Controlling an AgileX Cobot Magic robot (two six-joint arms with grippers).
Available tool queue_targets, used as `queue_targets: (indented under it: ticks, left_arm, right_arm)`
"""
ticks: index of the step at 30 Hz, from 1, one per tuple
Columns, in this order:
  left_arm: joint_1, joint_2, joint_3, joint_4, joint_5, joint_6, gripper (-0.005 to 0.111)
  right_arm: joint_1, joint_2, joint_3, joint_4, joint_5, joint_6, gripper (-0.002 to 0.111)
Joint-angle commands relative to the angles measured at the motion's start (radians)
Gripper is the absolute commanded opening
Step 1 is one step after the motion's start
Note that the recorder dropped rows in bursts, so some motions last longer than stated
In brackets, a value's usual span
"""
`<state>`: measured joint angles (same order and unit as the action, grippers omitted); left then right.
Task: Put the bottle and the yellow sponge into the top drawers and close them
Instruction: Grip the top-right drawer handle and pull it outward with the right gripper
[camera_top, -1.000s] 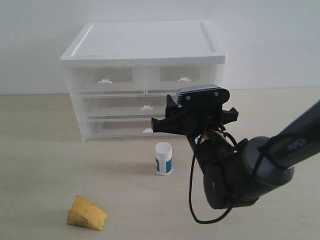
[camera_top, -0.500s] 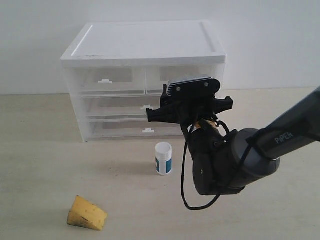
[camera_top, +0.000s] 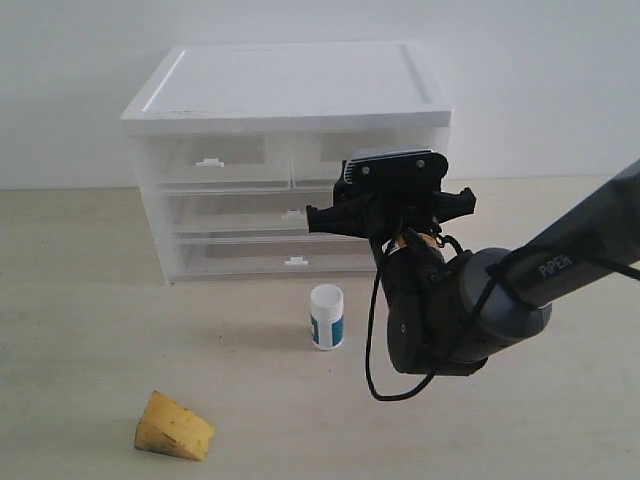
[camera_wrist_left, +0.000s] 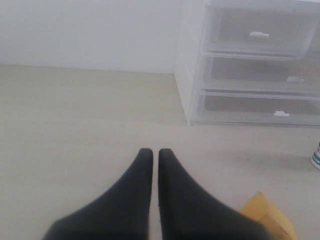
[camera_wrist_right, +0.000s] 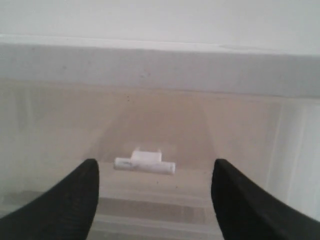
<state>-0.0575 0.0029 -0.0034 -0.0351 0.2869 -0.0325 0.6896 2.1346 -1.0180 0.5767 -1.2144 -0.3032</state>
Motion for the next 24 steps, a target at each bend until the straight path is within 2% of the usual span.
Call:
queue_targets:
  ticks: [1, 7, 16, 19, 20, 24]
  left_arm:
    - [0.005, -0.003, 0.003, 0.001, -0.002, 0.006, 0.004]
    - [0.005, -0.003, 0.003, 0.001, -0.002, 0.006, 0.004]
    - [0.005, -0.003, 0.003, 0.001, -0.002, 0.006, 0.004]
    - [0.005, -0.003, 0.003, 0.001, -0.002, 0.006, 0.004]
    - [0.005, -0.003, 0.003, 0.001, -0.002, 0.006, 0.004]
    - [0.005, -0.003, 0.003, 0.001, -0.002, 0.006, 0.004]
  right_arm:
    - [-0.021, 0.003, -0.021, -0.013, -0.007, 0.002, 0.061]
    - [-0.021, 0.003, -0.021, -0.038, -0.007, 0.003, 0.058]
    - [-0.002, 0.003, -0.021, -0.051, -0.007, -0.005, 0.021]
    - [0.006, 0.003, -0.021, -0.049, -0.007, -0.024, 0.003]
    - [0.008, 0.003, -0.021, -0.049, -0.007, -0.024, 0.0]
    - [0.008, -0.002, -0.017, -0.045, -0.007, -0.024, 0.0]
